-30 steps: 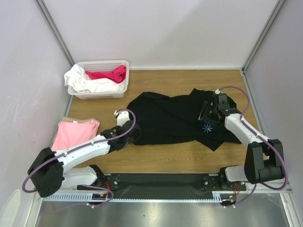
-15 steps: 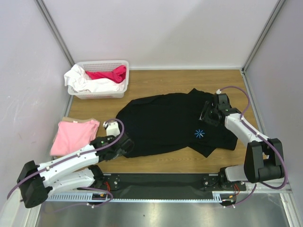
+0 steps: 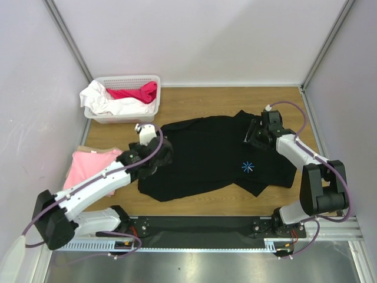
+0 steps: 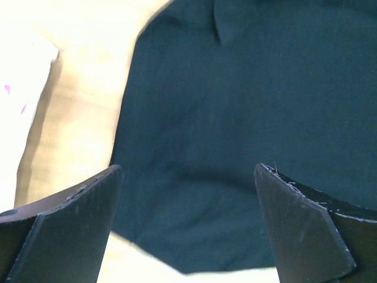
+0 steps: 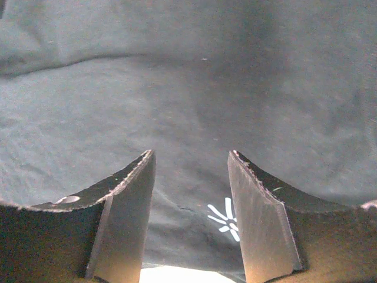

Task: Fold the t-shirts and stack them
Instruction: Flatten the tshirt out

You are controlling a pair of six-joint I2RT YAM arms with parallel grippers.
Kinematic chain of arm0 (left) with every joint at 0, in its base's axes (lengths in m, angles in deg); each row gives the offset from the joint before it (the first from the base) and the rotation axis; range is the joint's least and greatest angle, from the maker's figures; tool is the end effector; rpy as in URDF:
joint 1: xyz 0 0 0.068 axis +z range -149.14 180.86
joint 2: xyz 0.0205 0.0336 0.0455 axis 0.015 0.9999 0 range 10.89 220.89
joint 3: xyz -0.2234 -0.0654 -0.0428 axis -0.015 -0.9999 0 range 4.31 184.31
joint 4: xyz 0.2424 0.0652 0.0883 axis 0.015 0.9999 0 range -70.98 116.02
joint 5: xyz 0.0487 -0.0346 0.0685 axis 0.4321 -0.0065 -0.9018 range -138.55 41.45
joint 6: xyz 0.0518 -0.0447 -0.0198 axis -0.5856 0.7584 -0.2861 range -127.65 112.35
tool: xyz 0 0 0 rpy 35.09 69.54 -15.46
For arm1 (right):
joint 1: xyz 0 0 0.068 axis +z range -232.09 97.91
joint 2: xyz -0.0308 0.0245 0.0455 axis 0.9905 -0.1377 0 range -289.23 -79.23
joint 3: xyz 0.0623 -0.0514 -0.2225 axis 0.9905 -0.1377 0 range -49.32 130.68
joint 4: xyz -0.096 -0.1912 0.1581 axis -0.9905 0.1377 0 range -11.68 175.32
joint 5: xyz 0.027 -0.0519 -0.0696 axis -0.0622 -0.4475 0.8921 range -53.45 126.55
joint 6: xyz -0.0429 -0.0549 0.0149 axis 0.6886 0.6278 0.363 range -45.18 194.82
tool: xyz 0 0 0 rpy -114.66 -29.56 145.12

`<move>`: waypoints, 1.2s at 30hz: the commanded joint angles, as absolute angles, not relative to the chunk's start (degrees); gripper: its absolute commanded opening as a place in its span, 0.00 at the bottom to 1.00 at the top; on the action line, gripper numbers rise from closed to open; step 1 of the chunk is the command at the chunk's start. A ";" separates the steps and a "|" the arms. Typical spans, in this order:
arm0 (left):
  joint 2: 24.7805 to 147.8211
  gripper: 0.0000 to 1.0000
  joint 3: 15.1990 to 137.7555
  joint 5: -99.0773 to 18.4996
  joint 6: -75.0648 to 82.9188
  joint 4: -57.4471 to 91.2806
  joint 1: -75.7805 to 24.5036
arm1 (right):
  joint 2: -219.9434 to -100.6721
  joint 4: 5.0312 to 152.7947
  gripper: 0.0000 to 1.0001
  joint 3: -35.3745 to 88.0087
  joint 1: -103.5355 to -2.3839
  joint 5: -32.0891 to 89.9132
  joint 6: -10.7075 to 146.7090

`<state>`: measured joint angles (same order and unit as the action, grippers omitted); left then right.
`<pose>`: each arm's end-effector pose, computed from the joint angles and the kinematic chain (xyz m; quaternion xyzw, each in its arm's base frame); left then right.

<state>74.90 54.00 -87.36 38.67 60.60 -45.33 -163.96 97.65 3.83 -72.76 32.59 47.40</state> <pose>0.1960 -0.1512 0.2144 -0.0985 0.9016 0.0198 0.4207 0.3220 0.0570 0.1564 0.1367 0.9319 0.1363 0.3070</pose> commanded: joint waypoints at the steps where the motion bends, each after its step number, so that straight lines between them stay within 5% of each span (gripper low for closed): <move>1: 78.47 0.99 54.06 -80.73 27.24 44.71 -38.88 | -165.01 93.96 0.58 5.53 -72.15 30.75 46.69; 18: 108.87 0.82 70.21 -67.53 13.36 33.77 -27.00 | -165.54 94.75 0.58 7.63 -73.47 32.24 46.60; 36: 112.14 0.70 69.61 -60.59 10.71 29.48 -23.92 | -158.15 113.03 0.58 20.72 -76.72 39.45 47.92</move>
